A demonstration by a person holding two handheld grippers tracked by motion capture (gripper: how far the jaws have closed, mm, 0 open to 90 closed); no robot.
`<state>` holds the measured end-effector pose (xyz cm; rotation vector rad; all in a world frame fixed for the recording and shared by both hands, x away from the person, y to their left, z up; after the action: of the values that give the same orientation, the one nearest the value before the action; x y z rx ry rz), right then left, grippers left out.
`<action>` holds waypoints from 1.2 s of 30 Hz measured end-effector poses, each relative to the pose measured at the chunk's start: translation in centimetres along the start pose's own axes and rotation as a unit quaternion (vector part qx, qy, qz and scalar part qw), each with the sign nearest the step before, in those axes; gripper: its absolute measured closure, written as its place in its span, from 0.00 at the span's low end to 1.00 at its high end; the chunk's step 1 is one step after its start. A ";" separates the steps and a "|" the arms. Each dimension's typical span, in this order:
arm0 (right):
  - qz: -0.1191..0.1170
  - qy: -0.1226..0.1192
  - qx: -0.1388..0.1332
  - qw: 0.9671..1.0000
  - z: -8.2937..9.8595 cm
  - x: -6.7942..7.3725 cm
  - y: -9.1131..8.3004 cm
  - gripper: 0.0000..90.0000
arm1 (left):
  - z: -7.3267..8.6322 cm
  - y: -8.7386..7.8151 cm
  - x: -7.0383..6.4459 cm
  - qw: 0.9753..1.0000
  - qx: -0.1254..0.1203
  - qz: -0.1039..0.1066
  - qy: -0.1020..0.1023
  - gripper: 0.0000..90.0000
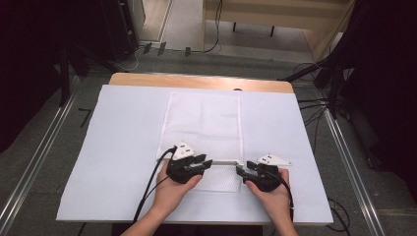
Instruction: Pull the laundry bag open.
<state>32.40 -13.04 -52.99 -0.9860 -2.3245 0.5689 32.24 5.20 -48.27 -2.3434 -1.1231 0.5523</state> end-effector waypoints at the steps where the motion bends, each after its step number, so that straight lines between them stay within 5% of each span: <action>1: 0.002 -0.005 0.002 1.000 0.0 0.1 0.1 0.55 | -0.2 0.8 -0.7 1.000 0.006 0.015 -0.003 0.80; 5: 0.028 -0.046 0.015 0.998 0.2 1.2 0.4 0.62 | -0.2 3.4 -2.2 0.999 0.030 0.031 -0.009 0.92; 7: 0.035 -0.047 0.017 0.998 0.3 1.2 0.5 0.65 | 0.0 3.8 -2.3 0.999 0.035 0.032 -0.011 0.93; 9: 0.061 -0.039 0.016 0.997 0.3 1.1 0.4 0.81 | 0.1 4.4 -2.5 0.999 0.040 0.033 -0.016 0.93; 13: 0.048 -0.021 0.011 0.999 0.2 0.7 0.3 0.96 | -0.5 4.4 -2.9 0.999 0.032 0.034 -0.023 0.93; 19: 0.034 -0.033 -0.004 0.999 -0.4 1.3 -0.1 0.98 | -1.2 4.6 -3.2 0.999 0.035 0.033 -0.021 0.91; 24: 0.043 -0.080 -0.029 0.995 -1.5 2.7 -0.7 0.98 | -1.4 4.3 -3.4 0.996 0.033 0.066 -0.046 0.84; 27: 0.039 -0.086 -0.034 0.995 -1.6 3.1 -0.8 0.98 | -2.0 4.0 -3.0 0.995 0.024 0.065 -0.074 0.83; 31: 0.040 -0.090 -0.039 0.994 -1.8 3.3 -0.9 0.98 | -1.4 4.4 -2.5 0.995 0.039 0.054 -0.074 0.87; 36: 0.040 -0.090 -0.044 0.994 -1.9 3.2 -1.1 0.98 | -1.2 4.5 -2.5 0.993 0.044 0.069 -0.088 0.84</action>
<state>31.14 -11.08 -49.93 -1.1122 -2.4959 0.6150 34.19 0.48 -49.47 -2.3434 -0.9936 0.8551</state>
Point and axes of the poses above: each handheld gripper's, and its own axes: y roughly forward along the jaws, z roughly out of its underside, x roughly to its left, the point moved 7 cm from there along y, roughly forward along the jaws, and after that the axes turned 9 degrees about -z, right-handed, at the moved point
